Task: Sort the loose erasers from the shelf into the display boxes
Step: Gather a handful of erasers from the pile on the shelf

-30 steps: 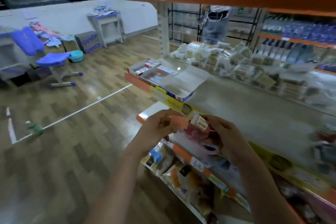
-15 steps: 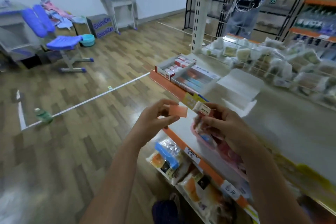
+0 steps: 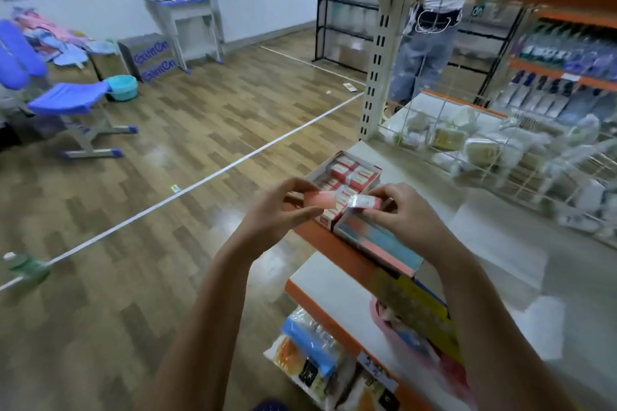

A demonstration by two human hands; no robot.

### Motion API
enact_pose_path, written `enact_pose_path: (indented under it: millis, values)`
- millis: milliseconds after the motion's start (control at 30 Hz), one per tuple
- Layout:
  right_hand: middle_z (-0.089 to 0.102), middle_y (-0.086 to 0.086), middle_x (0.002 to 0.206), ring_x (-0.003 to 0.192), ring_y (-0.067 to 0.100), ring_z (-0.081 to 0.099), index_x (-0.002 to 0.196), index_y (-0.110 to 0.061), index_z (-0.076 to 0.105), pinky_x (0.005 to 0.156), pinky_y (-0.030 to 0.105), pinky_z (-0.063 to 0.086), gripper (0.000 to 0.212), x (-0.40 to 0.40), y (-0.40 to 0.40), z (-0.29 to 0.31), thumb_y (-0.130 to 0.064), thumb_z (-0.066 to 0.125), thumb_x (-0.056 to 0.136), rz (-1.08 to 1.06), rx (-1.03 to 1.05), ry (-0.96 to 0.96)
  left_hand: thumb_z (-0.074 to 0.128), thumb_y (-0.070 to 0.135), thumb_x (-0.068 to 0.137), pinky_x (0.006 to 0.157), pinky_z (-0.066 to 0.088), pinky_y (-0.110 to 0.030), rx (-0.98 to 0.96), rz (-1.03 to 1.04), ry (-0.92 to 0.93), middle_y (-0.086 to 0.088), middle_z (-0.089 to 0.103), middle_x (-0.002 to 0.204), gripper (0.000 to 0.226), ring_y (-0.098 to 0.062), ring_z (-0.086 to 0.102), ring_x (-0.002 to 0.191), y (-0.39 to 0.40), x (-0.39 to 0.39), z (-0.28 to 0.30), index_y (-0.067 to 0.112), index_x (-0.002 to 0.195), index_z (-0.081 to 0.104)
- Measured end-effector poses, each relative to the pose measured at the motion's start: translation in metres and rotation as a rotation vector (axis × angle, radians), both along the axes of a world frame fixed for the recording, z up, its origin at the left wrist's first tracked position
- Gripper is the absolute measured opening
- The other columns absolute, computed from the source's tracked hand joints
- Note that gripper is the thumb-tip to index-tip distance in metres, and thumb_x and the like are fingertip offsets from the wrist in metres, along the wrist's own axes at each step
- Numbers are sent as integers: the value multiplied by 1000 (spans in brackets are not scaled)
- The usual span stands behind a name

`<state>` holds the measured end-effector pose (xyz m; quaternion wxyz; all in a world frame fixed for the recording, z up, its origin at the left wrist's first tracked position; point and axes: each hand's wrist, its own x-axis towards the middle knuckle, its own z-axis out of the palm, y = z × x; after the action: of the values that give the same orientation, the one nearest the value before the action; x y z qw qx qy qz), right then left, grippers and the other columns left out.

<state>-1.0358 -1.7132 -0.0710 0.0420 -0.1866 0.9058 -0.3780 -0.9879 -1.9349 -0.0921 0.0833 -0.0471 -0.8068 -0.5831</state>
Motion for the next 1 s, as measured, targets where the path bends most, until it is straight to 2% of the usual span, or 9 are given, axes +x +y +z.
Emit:
enact_pose_path:
  millis: [67, 167, 233, 333, 500, 600, 800, 900, 1000]
  values:
    - [46, 0, 103, 90, 9, 46, 118, -17, 59, 70, 17, 34, 35, -14, -13, -5, -28, 65, 85, -23, 86, 5, 77, 28, 76, 65, 50, -15, 16, -47, 1, 22, 67, 93, 30, -2, 62, 86, -13, -21, -3, 51, 90, 62]
    - [41, -3, 103, 92, 9, 42, 120, -19, 58, 77, 21, 32, 37, -35, -33, -11, -32, 63, 86, -106, 130, -14, 74, 38, 71, 67, 54, -23, 22, -138, -30, 19, 67, 96, 26, -7, 63, 89, -31, -56, -8, 49, 92, 63]
    - [40, -3, 103, 93, 8, 40, 120, -20, 58, 78, 21, 30, 38, -46, -47, -14, -34, 63, 86, -158, 167, -1, 72, 43, 69, 67, 52, -19, 5, -175, -33, 20, 66, 96, 26, -4, 63, 88, -45, -81, -10, 50, 92, 63]
    - [43, -2, 106, 99, 12, 45, 120, -20, 58, 78, 21, 31, 38, -60, -70, -19, -33, 63, 85, -256, 218, 35, 74, 35, 75, 67, 48, -12, -22, -274, -27, 22, 66, 96, 26, 0, 62, 85, -65, -117, -10, 49, 93, 62]
    - [52, -5, 109, 104, 12, 47, 108, -24, 59, 80, 21, 31, 31, -67, -98, -33, -33, 69, 80, -393, 253, 122, 75, 28, 77, 64, 47, -12, -22, -375, -32, 22, 66, 90, 26, 4, 60, 81, -81, -166, -9, 47, 90, 63]
    - [53, -9, 109, 105, 10, 45, 101, -28, 57, 84, 22, 30, 27, -67, -109, -41, -36, 69, 79, -485, 305, 187, 73, 34, 75, 65, 47, -13, -18, -476, -46, 21, 66, 92, 22, 3, 61, 83, -84, -182, -10, 44, 92, 61]
    - [52, -7, 117, 115, 14, 36, 104, -27, 57, 95, 31, 28, 30, -68, -121, -49, -40, 67, 79, -634, 450, 219, 71, 40, 72, 68, 49, -16, -1, -612, -35, 22, 66, 96, 22, 0, 62, 87, -85, -195, -15, 46, 92, 62]
    - [48, -5, 115, 112, 15, 39, 104, -26, 57, 98, 33, 29, 29, -67, -124, -51, -38, 67, 80, -654, 483, 206, 72, 34, 75, 72, 50, -23, -4, -656, -27, 22, 66, 96, 24, -2, 63, 88, -81, -199, -18, 50, 90, 62]
    - [47, -5, 118, 113, 15, 43, 106, -25, 56, 101, 34, 30, 28, -65, -127, -51, -34, 67, 81, -663, 452, 181, 70, 45, 74, 75, 52, -26, -16, -722, 16, 19, 65, 99, 22, -4, 63, 89, -74, -198, -17, 48, 94, 62]
